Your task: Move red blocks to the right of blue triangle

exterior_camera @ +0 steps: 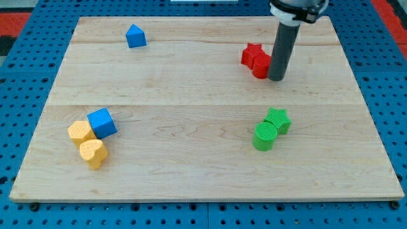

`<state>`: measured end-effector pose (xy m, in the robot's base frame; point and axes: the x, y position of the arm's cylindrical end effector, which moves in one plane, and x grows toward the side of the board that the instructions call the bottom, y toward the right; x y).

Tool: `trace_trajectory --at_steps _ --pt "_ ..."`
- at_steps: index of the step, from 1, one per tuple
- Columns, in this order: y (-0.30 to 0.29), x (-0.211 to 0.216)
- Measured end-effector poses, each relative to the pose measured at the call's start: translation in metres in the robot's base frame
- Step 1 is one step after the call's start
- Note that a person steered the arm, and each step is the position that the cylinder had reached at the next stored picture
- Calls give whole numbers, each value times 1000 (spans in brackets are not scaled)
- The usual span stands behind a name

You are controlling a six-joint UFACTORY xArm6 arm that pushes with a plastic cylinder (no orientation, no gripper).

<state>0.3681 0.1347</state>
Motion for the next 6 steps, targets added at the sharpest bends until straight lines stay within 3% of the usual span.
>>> trace_trajectory --at_steps 2,6 --pt "-35 -56" --pt "-116 -78"
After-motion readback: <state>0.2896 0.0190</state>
